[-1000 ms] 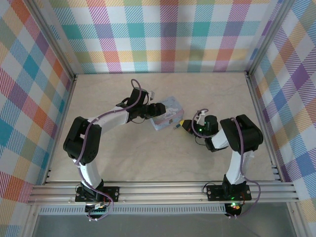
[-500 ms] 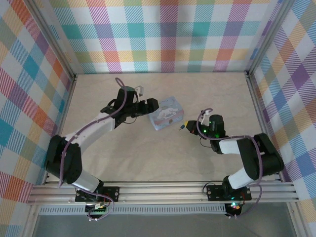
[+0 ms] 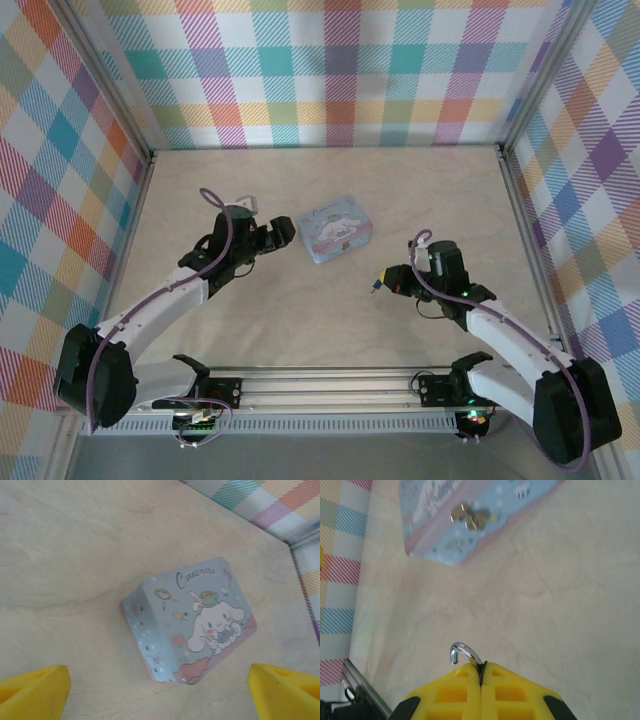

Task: Unlock the padlock with the key

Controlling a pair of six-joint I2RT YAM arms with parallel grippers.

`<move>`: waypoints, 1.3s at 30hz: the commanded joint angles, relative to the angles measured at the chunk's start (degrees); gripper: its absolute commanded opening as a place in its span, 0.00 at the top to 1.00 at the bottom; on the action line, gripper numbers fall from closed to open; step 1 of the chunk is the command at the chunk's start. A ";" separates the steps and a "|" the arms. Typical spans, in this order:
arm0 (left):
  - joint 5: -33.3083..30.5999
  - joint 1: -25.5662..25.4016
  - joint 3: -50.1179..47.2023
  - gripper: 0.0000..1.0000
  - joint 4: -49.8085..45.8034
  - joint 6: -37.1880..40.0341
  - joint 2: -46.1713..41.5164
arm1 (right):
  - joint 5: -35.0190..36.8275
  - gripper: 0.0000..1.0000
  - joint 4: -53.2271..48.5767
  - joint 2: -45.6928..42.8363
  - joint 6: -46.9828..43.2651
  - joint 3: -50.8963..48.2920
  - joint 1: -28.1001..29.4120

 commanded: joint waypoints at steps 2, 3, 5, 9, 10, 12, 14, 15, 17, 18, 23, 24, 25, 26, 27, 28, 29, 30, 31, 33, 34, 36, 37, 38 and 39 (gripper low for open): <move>-3.55 0.71 -1.25 0.09 -1.21 -0.34 -1.97 | 0.05 1.00 -10.78 -0.37 2.86 1.25 2.80; -3.54 0.79 -1.35 0.09 -1.28 -0.32 -2.07 | -0.16 1.00 -10.61 0.24 3.39 1.18 3.69; -3.53 0.84 -1.40 0.09 -1.40 -0.42 -2.15 | 0.10 1.00 -10.53 2.47 4.69 1.33 6.12; -3.20 0.80 -1.29 0.08 -1.40 -0.53 -2.20 | 2.22 1.00 -10.10 9.17 5.74 3.08 10.29; -3.18 0.82 -1.29 0.08 -1.45 -0.56 -2.23 | 2.54 1.00 -9.48 10.80 5.84 3.47 10.79; -3.08 0.79 -1.30 0.08 -1.53 -0.61 -2.40 | 2.76 1.00 -7.22 14.61 6.27 4.19 11.56; -3.11 0.84 -1.20 0.08 -1.99 -0.68 -2.53 | 2.59 1.00 -5.15 17.59 6.40 5.05 12.10; -3.16 0.82 -1.19 0.08 -2.17 -0.56 -2.63 | 2.67 1.00 -4.36 19.07 6.40 5.59 12.28; -3.42 0.82 -1.15 0.08 -2.67 -0.56 -2.94 | 2.91 1.00 -3.17 21.04 6.38 6.31 12.41; -3.45 0.79 -1.20 0.08 -2.75 -0.43 -3.08 | 3.02 1.00 -2.43 21.93 6.31 6.48 12.50; -4.33 1.01 -0.71 0.08 -3.33 -0.16 -3.43 | 4.28 0.88 -1.67 23.71 5.30 7.33 12.50; -4.67 1.02 -0.60 0.08 -3.42 -0.12 -3.50 | 4.94 0.83 -2.22 23.51 5.01 7.58 12.50; -5.00 1.01 -0.53 0.08 -3.51 -0.07 -3.59 | 5.59 0.80 -2.90 23.20 4.57 7.97 12.49; -5.48 1.06 -0.40 0.08 -3.58 -0.03 -3.75 | 6.46 0.77 -3.73 22.63 4.03 8.37 12.41; -6.19 1.15 -0.25 0.08 -3.60 0.13 -3.97 | 7.43 0.73 -4.78 21.95 3.40 8.96 12.41; -6.75 1.19 -0.18 0.08 -3.60 0.18 -4.16 | 8.48 0.70 -5.89 21.31 2.86 9.57 12.36; -7.65 1.23 -0.05 0.08 -3.60 0.27 -4.50 | 9.60 0.69 -7.20 20.40 2.03 10.29 12.16; -8.59 1.32 0.10 0.08 -3.60 0.50 -4.88 | 11.01 0.66 -8.44 19.32 1.13 11.08 11.91; -9.52 1.40 0.20 0.08 -3.58 0.63 -5.22 | 12.15 0.64 -9.60 18.29 0.25 11.73 11.58; -12.22 1.71 0.48 0.07 -3.51 1.43 -6.51 | 15.45 0.59 -11.74 15.57 -2.01 13.38 10.65; -13.69 1.82 0.62 0.08 -3.42 1.64 -7.10 | 16.83 0.56 -12.38 14.27 -3.18 13.88 10.14; -17.30 2.15 0.81 0.07 -3.17 2.02 -8.56 | 19.95 0.52 -13.29 11.02 -6.20 15.05 8.73; -19.19 2.27 0.82 0.05 -3.10 2.30 -9.29 | 21.26 0.50 -13.34 9.55 -7.64 15.42 7.97; -21.31 2.37 0.74 0.05 -2.80 2.69 -10.07 | 23.12 0.49 -13.08 7.87 -9.63 15.62 7.06; -23.16 2.46 0.49 0.05 -2.36 3.38 -10.78 | 25.06 0.48 -12.63 6.17 -11.63 15.72 6.11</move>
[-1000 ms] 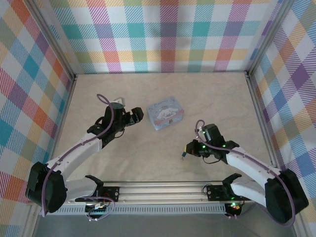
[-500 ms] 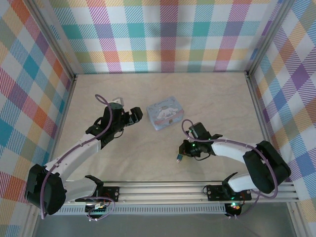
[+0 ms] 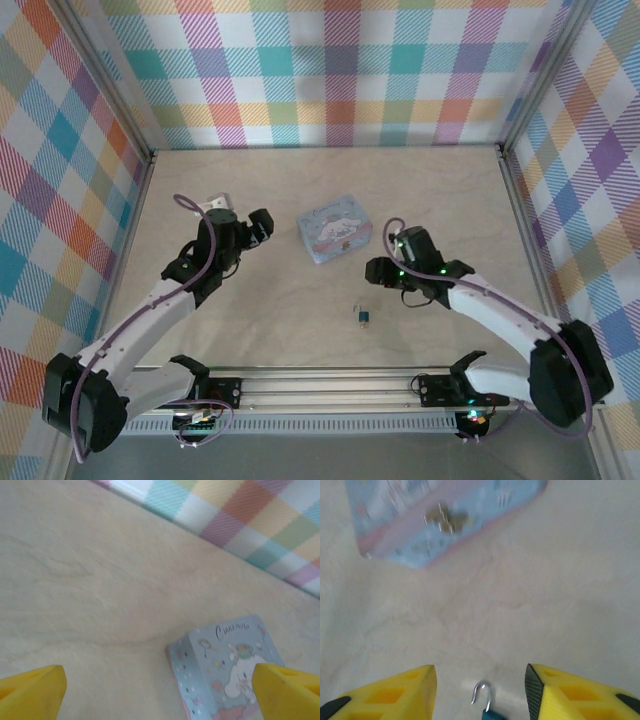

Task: Unlock the padlock with the key

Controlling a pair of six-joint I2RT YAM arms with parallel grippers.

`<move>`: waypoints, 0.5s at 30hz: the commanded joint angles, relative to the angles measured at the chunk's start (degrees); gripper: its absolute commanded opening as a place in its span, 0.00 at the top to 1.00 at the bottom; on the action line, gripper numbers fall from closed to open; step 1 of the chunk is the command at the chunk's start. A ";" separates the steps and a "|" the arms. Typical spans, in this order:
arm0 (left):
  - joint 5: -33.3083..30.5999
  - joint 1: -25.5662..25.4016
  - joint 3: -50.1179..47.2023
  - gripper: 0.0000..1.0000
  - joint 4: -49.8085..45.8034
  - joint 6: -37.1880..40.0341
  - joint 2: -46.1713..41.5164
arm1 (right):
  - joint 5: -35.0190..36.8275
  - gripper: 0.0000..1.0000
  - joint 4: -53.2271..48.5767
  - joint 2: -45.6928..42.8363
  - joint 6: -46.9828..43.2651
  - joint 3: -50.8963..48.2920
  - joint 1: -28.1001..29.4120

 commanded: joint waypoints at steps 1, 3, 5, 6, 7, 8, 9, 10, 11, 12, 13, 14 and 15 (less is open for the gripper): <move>-9.58 1.13 0.67 0.05 1.10 3.10 -3.05 | 8.78 0.46 -1.39 -4.95 -8.98 1.66 -2.76; -12.41 1.45 -0.03 0.04 2.81 5.48 -3.83 | 11.96 0.40 0.42 -7.84 -12.70 1.40 -5.26; -14.86 1.96 -0.33 0.03 3.92 7.91 -3.93 | 14.23 0.35 2.54 -9.60 -14.90 0.83 -7.94; -16.40 2.20 -0.47 0.02 4.21 9.12 -3.92 | 15.00 0.32 3.77 -10.34 -16.07 0.40 -9.38; -17.61 2.38 -0.81 0.02 5.07 10.70 -4.02 | 15.76 0.28 5.15 -10.75 -16.95 -0.11 -10.48; -19.84 2.46 -1.77 0.02 6.59 11.98 -4.27 | 16.71 0.24 6.82 -11.11 -17.99 -0.95 -11.57; -21.94 2.49 -2.89 0.02 8.58 12.73 -4.56 | 17.69 0.20 8.50 -11.32 -18.74 -1.70 -12.18; -23.65 2.66 -4.56 0.01 11.57 14.07 -5.07 | 19.13 0.12 10.44 -11.27 -19.70 -2.76 -12.83; -24.80 2.82 -6.44 0.01 14.98 15.62 -5.50 | 20.29 0.03 12.82 -11.25 -20.70 -4.01 -13.42; -25.80 3.07 -7.87 0.01 17.19 16.55 -5.71 | 21.37 0.00 14.98 -11.09 -21.55 -5.28 -13.77; -26.56 3.50 -9.13 0.01 18.60 17.15 -5.78 | 22.22 0.00 17.60 -10.86 -22.70 -6.94 -14.24; -26.85 4.08 -9.74 0.01 18.73 17.47 -5.56 | 22.53 0.00 20.79 -10.56 -24.08 -8.66 -14.69; -27.02 4.60 -10.03 0.00 18.00 17.49 -5.31 | 22.71 0.00 23.53 -10.06 -25.12 -10.08 -15.11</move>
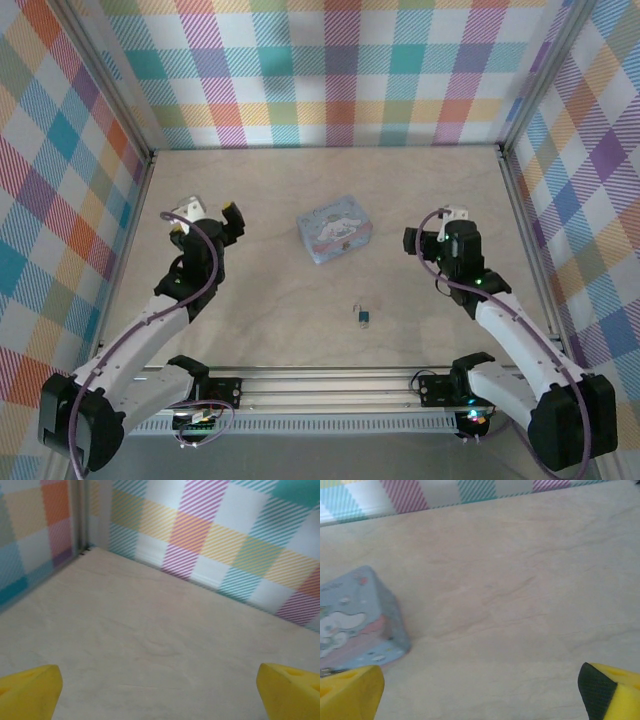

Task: Unlock the padlock with the key

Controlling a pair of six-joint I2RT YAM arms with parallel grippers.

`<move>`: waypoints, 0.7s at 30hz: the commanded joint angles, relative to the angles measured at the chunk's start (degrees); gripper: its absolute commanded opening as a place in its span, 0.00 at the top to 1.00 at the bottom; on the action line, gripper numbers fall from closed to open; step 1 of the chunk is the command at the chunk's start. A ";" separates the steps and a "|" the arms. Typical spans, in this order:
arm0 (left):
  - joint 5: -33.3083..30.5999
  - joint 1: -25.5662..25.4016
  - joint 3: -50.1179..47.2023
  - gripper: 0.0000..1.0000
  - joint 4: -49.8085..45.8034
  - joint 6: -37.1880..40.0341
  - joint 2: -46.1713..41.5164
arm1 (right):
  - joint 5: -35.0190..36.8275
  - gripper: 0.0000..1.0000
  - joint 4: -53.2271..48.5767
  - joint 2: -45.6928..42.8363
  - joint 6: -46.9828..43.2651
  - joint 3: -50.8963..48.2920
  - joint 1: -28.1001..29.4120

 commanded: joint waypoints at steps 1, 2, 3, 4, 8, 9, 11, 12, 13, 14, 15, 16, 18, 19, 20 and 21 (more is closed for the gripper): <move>-4.86 2.23 -1.44 0.00 3.85 3.56 0.39 | 3.80 0.00 12.83 1.40 -6.70 -5.17 -1.38; -4.42 2.78 -1.51 0.00 2.63 3.14 1.08 | 3.72 0.00 15.90 2.44 -7.41 -6.56 -1.89; -3.77 3.25 -1.66 0.00 1.80 3.06 1.90 | 3.47 0.00 18.32 3.68 -7.80 -7.47 -2.40; -3.24 3.68 -2.21 0.00 1.76 3.17 2.95 | 2.78 0.00 20.56 5.46 -8.00 -8.23 -3.08; -0.53 5.12 -6.01 0.00 6.00 4.39 6.55 | 0.73 0.00 28.79 13.55 -9.39 -9.33 -4.48; -0.01 5.30 -6.60 0.00 7.09 5.12 7.40 | 0.08 0.00 30.89 15.29 -9.61 -9.56 -4.75; 0.03 5.49 -6.98 0.00 7.79 7.63 9.84 | -1.60 0.00 37.22 19.03 -10.40 -10.67 -5.01; -0.24 5.63 -6.94 0.00 7.79 8.88 11.04 | -1.97 0.00 40.05 20.86 -10.82 -10.73 -5.19; -0.53 5.76 -6.92 0.00 7.94 9.68 12.07 | -1.79 0.00 37.15 21.63 -10.97 -9.35 -5.29; -0.67 5.93 -7.02 0.00 8.47 10.32 13.06 | -2.97 0.00 36.50 22.37 -12.53 -8.49 -5.37; -0.53 6.19 -7.28 0.00 9.25 10.60 14.00 | -3.58 0.00 37.22 23.21 -14.16 -8.27 -5.37; -0.21 6.48 -7.60 0.00 10.08 10.64 14.62 | -3.73 0.00 37.87 23.58 -15.12 -8.33 -5.50; 1.14 6.94 -8.45 0.00 12.86 10.95 16.11 | -4.78 0.00 43.06 24.29 -17.13 -9.52 -5.88; 1.71 7.05 -8.77 0.00 14.18 11.19 16.79 | -5.74 0.00 44.66 24.61 -17.15 -10.19 -6.51; 2.35 7.24 -8.97 0.00 15.27 11.67 17.53 | -7.01 0.00 46.93 25.30 -17.15 -11.02 -7.30; 2.88 7.34 -8.98 0.00 16.30 12.33 18.43 | -8.28 0.00 49.48 26.33 -17.15 -11.90 -8.14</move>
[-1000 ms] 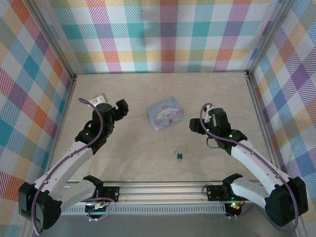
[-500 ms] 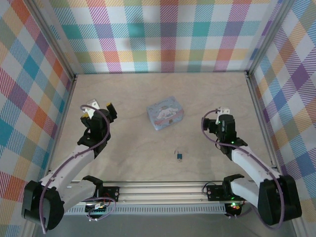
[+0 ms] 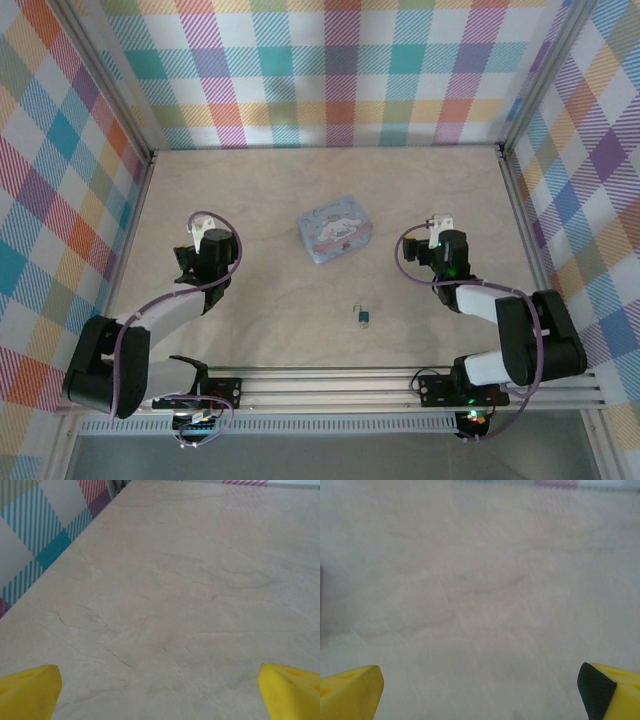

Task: Unlock the padlock with the key

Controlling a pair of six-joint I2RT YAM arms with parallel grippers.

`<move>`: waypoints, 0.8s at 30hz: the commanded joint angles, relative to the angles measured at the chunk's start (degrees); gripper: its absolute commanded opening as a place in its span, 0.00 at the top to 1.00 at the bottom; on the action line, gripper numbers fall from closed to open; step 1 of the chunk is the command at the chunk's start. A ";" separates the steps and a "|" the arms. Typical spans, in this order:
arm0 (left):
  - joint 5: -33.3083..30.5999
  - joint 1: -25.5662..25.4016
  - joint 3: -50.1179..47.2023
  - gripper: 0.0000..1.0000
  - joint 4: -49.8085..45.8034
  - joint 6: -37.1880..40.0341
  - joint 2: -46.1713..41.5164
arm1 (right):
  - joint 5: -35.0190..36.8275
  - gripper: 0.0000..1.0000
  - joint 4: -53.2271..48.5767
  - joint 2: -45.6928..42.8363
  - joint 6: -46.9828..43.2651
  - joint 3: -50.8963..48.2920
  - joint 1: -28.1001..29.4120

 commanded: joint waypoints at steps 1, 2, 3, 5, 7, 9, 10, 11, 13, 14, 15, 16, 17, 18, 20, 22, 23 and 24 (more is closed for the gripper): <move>2.10 1.08 -0.79 0.00 6.60 3.19 2.28 | -4.92 0.00 12.74 2.55 -2.68 -2.44 -2.39; 2.88 1.26 -0.88 0.00 7.86 4.24 3.07 | -5.22 0.00 14.47 3.32 -2.19 -2.83 -3.08; 3.68 1.35 -1.05 0.00 9.31 5.25 3.85 | -6.86 0.00 14.11 3.18 -1.36 -2.97 -4.29; 5.41 1.53 -1.49 0.00 12.19 6.52 4.88 | -10.32 0.00 16.94 4.48 -0.93 -3.98 -5.70; 7.09 1.79 -1.67 0.00 14.77 7.28 6.24 | -11.65 0.00 20.12 7.45 -0.51 -4.24 -6.33; 9.42 1.97 -1.71 0.00 17.18 8.98 7.80 | -12.75 0.00 17.62 7.79 -0.31 -2.69 -7.08; 10.17 1.97 -1.60 0.00 17.87 9.91 8.54 | -13.90 0.00 15.42 7.80 -0.05 -1.59 -7.63; 10.65 2.06 -1.80 0.00 19.31 10.87 9.36 | -14.39 0.00 14.84 8.31 0.93 -0.77 -8.38; 13.43 2.22 -2.13 0.00 21.54 13.27 10.07 | -14.84 0.00 10.32 8.37 3.30 1.42 -10.17; 15.06 2.33 -2.78 0.00 23.70 14.60 10.48 | -15.68 0.00 10.85 8.32 3.55 1.17 -10.62; 16.70 2.61 -3.47 0.00 25.97 15.48 10.94 | -15.76 0.00 10.60 8.28 3.53 1.21 -10.70; 17.57 3.03 -3.59 0.00 26.06 15.34 11.33 | -15.64 0.00 10.85 8.27 3.53 1.21 -10.68; 19.56 3.85 -4.02 0.00 27.03 15.06 11.92 | -15.67 0.00 10.63 8.28 3.49 1.21 -10.70; 21.42 4.65 -4.73 0.00 28.64 14.86 12.58 | -15.72 0.00 10.77 8.26 3.43 1.21 -10.73; 23.86 6.52 -5.96 0.00 30.56 13.38 12.50 | -15.63 0.00 10.73 8.28 3.38 1.21 -10.66; 26.93 8.49 -7.84 0.00 34.86 12.06 13.64 | -15.60 0.00 10.78 8.19 3.46 1.12 -10.67; 27.75 9.21 -8.64 0.00 37.46 11.23 15.23 | -15.60 0.00 10.72 8.17 3.39 1.12 -10.69; 28.65 9.76 -9.00 0.00 40.68 11.01 17.31 | -15.62 0.00 10.77 8.19 3.43 1.12 -10.65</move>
